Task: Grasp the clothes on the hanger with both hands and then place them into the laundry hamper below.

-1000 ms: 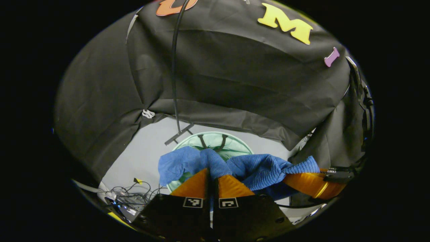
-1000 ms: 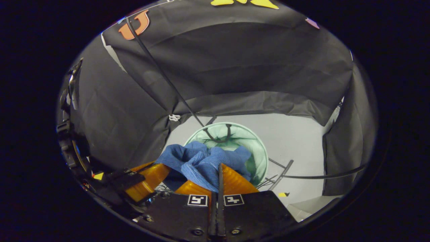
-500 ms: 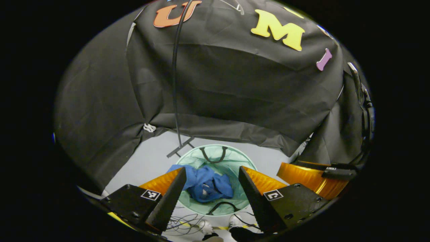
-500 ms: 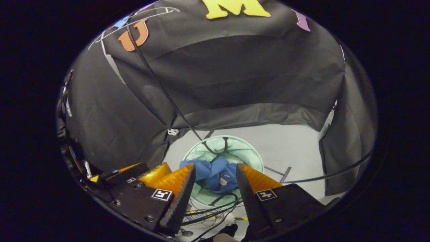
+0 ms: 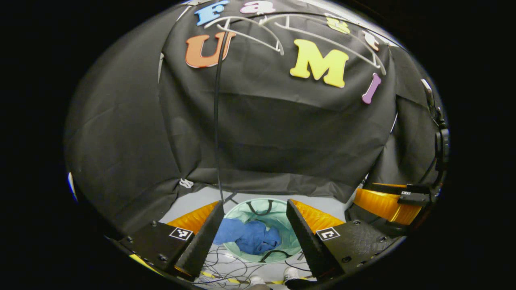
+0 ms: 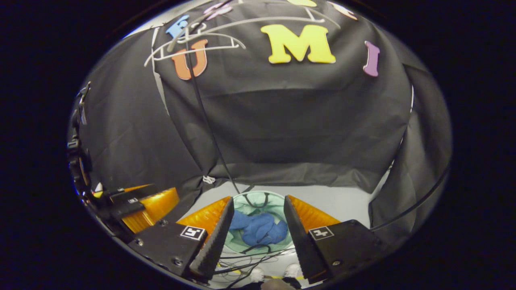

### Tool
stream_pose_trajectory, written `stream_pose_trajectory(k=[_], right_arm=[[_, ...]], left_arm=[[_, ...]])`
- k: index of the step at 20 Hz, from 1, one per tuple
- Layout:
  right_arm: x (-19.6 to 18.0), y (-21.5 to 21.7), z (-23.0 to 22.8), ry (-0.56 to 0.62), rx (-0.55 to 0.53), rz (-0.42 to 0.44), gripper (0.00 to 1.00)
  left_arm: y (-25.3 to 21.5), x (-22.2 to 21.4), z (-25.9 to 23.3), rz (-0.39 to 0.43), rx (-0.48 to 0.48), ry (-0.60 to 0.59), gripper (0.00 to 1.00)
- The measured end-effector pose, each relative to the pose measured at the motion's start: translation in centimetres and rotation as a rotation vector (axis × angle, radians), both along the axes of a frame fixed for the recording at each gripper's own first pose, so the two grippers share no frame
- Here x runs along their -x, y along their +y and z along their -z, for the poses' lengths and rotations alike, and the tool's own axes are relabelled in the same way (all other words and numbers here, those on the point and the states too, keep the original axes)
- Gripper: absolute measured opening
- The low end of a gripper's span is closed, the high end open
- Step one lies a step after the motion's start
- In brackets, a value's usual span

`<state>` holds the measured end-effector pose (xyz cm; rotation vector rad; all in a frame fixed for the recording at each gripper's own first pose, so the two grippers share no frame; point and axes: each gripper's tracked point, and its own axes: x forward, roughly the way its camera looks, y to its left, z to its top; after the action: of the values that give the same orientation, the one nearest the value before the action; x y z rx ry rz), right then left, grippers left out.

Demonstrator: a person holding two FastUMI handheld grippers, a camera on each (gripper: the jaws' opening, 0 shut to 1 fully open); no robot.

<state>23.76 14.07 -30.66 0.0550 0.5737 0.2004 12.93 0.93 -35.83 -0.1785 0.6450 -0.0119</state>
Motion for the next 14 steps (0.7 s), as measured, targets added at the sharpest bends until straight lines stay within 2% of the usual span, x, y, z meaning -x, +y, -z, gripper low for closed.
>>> stream_pose_trajectory(k=[3, 5, 7, 8, 11, 14], right_arm=[[2.5, -1.5, -5.4, -0.112, -0.002, -0.010, 0.82], [4.6, -3.6, -9.2, -0.199, 0.029, -0.010, 0.95], [7.6, -5.5, -12.1, -0.254, 0.045, -0.006, 0.95], [9.4, -6.3, -13.4, -0.276, 0.039, -0.010, 0.95], [13.9, -9.5, -15.8, -0.341, 0.020, -0.027, 0.97], [19.9, -13.1, -16.9, -0.377, 0.032, -0.046, 0.99]], left_arm=[[1.1, 1.4, -5.9, -0.020, -0.036, -0.110, 0.95], [1.4, 2.7, -9.0, -0.030, -0.034, -0.172, 0.95], [0.8, 5.0, -12.7, -0.040, -0.035, -0.237, 0.95], [0.4, 6.3, -14.3, -0.044, -0.058, -0.264, 1.00], [-1.6, 10.6, -18.1, -0.067, -0.114, -0.341, 1.00], [-4.6, 16.1, -20.0, -0.113, -0.136, -0.355, 0.99]])
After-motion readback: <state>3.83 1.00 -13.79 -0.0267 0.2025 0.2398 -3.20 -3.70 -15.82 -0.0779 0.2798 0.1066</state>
